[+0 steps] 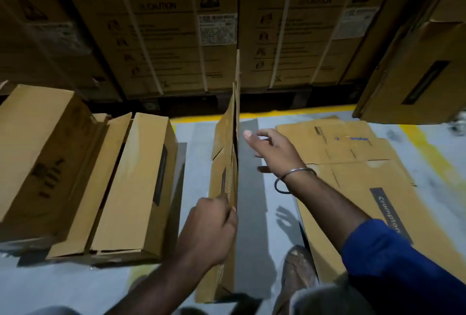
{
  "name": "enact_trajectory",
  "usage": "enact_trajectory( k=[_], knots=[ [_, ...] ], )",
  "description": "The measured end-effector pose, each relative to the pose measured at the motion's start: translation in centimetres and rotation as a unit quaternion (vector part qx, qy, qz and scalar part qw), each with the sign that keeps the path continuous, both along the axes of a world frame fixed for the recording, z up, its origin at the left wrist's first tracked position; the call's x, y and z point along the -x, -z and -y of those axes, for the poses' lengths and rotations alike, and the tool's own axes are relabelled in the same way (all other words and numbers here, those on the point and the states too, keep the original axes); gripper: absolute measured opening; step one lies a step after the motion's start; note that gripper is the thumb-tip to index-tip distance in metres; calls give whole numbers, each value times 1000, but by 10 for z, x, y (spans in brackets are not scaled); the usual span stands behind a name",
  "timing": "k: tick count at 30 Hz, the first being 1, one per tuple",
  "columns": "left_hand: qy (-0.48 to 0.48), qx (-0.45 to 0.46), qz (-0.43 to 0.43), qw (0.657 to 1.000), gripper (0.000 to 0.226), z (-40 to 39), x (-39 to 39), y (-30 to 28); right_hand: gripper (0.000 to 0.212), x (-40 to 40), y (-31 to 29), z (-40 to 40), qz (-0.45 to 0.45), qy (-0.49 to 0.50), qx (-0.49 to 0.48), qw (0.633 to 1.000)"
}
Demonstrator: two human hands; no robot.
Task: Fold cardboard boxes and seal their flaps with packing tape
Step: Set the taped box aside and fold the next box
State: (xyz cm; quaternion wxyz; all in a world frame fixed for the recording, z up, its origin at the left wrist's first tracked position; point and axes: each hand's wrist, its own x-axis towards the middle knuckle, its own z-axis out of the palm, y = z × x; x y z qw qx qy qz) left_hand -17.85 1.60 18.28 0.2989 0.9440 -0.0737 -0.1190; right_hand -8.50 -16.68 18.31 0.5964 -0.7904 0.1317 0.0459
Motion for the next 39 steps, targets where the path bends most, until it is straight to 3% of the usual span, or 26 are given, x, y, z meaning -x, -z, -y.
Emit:
enact_trajectory(
  k=[5, 10, 14, 17, 22, 26, 30, 32, 34, 36, 39],
  knots=[
    [34, -27, 2, 999, 37, 19, 16, 0, 53, -24, 12, 15, -95, 45, -4, 994],
    [46, -22, 17, 999, 33, 16, 16, 6, 49, -32, 24, 27, -122, 78, -21, 989],
    [26, 72, 23, 997, 32, 10, 9, 9, 30, -40, 30, 42, -85, 105, 48, 990],
    [9, 160, -19, 987, 23, 3, 4, 10, 31, -44, 24, 45, -44, 93, 109, 989],
    [-70, 246, -149, 955, 69, -18, -17, 7, 17, -38, 11, 37, 25, 20, 168, 985],
    [-140, 328, -241, 903, 62, -36, -45, 0, 15, -28, 5, 32, 75, -61, 195, 976],
    [-202, 308, -250, 895, 84, -50, -67, 7, 12, -18, 1, 32, 109, -127, 212, 963],
    [-215, 308, -238, 895, 55, -52, -73, 5, 11, -15, -2, 36, 114, -127, 187, 967],
    [-209, 222, -177, 936, 34, -57, -78, 8, 14, -13, -6, 42, 115, -123, 167, 971],
    [-186, 111, -113, 970, 25, -66, -82, 15, 17, -13, -6, 52, 105, -107, 163, 975],
    [-191, 9, -112, 975, 17, -81, -90, 27, 21, -14, -6, 69, 86, -58, 136, 985]
  ],
)
